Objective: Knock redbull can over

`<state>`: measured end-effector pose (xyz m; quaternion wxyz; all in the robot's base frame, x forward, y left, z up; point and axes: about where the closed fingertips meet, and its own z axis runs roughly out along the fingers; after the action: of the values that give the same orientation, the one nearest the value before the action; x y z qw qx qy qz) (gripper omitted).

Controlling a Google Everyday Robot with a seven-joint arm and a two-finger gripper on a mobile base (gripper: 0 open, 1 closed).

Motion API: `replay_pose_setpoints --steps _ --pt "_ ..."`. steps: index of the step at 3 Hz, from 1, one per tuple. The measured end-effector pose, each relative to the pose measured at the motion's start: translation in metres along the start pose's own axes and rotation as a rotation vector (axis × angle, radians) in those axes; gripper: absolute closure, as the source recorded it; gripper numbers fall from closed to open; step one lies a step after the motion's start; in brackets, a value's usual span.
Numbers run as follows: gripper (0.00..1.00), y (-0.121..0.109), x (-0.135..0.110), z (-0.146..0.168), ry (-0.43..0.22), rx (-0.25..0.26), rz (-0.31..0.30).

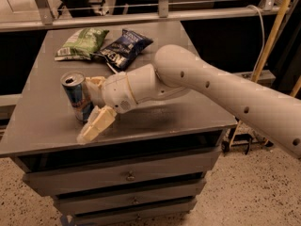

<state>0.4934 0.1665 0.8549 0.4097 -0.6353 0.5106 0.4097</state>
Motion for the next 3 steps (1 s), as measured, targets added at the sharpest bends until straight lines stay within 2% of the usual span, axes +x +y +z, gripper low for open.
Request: replay_pose_setpoints --steps 1,2,3 --pt "0.0 -0.007 -0.013 0.0 -0.059 0.0 -0.037" --pt "0.0 -0.012 -0.024 -0.006 -0.126 0.024 -0.07" --pt "0.15 -0.017 -0.029 -0.009 -0.127 0.06 -0.066"
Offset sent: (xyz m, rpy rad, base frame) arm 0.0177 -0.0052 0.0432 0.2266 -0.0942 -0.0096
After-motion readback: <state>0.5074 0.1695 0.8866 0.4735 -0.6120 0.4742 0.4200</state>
